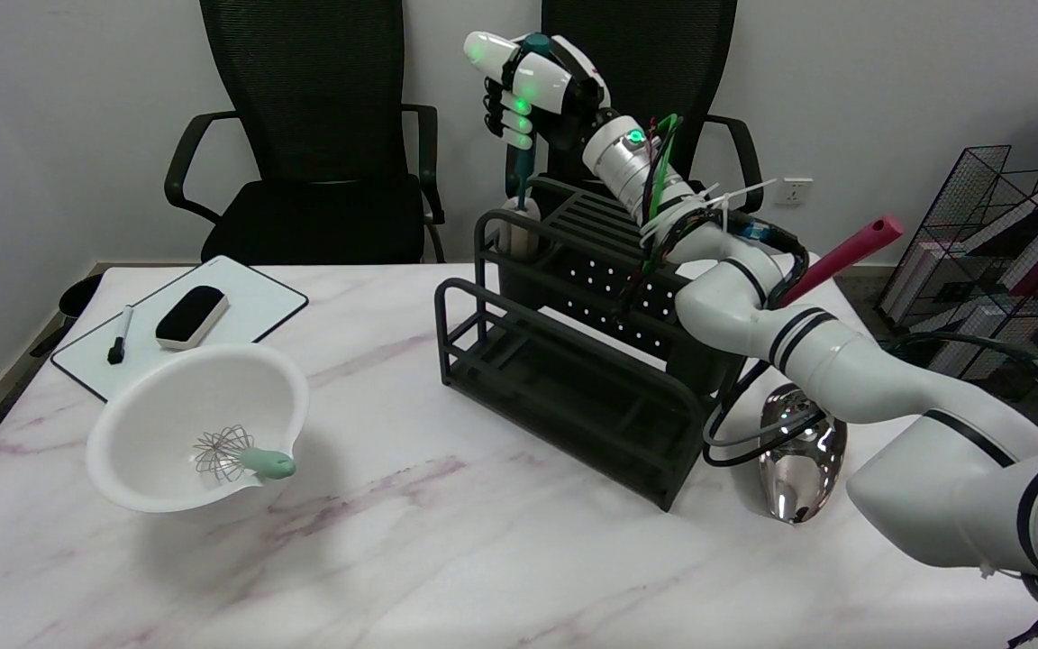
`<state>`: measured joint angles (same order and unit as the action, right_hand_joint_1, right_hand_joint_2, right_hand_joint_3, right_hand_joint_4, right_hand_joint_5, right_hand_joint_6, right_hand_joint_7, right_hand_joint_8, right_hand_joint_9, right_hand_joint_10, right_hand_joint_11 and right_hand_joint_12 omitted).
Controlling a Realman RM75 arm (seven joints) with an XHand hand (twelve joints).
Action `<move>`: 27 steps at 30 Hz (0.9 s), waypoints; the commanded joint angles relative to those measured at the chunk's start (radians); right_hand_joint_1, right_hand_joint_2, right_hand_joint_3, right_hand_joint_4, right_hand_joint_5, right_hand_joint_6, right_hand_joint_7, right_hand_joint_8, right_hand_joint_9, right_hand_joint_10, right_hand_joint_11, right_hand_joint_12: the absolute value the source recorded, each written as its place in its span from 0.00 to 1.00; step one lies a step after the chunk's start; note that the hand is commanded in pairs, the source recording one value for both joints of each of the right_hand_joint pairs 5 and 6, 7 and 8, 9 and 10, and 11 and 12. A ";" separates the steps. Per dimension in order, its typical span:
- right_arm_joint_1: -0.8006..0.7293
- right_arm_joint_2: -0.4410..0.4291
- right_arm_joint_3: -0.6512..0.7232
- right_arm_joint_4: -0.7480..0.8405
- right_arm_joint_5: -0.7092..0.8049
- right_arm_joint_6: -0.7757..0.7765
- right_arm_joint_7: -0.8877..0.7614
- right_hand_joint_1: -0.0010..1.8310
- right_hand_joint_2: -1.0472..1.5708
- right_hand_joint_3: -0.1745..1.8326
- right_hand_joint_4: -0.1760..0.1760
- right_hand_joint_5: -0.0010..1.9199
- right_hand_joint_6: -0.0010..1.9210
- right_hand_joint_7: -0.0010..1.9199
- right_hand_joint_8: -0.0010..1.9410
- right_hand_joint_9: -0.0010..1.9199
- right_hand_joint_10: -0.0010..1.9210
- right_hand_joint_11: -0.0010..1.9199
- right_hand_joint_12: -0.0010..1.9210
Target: Place the blue sponge bottle brush into the kitchen storage rack.
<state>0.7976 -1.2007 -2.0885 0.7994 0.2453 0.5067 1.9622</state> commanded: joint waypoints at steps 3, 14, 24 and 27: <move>0.004 0.014 0.018 -0.026 -0.004 0.004 -0.005 0.53 1.00 0.29 0.50 1.00 1.00 1.00 0.99 1.00 1.00 1.00 1.00; 0.001 0.016 0.018 -0.065 0.003 0.006 -0.005 0.53 1.00 0.29 0.50 1.00 1.00 1.00 0.99 1.00 1.00 1.00 1.00; -0.004 0.005 0.008 -0.058 0.004 0.007 0.002 0.52 1.00 0.29 0.50 1.00 1.00 1.00 0.99 1.00 1.00 0.99 0.99; -0.006 0.002 0.008 -0.057 0.004 0.007 0.002 0.52 1.00 0.29 0.50 1.00 1.00 1.00 0.99 1.00 1.00 0.98 0.98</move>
<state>0.8000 -1.1899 -2.0761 0.7488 0.2462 0.5121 1.9591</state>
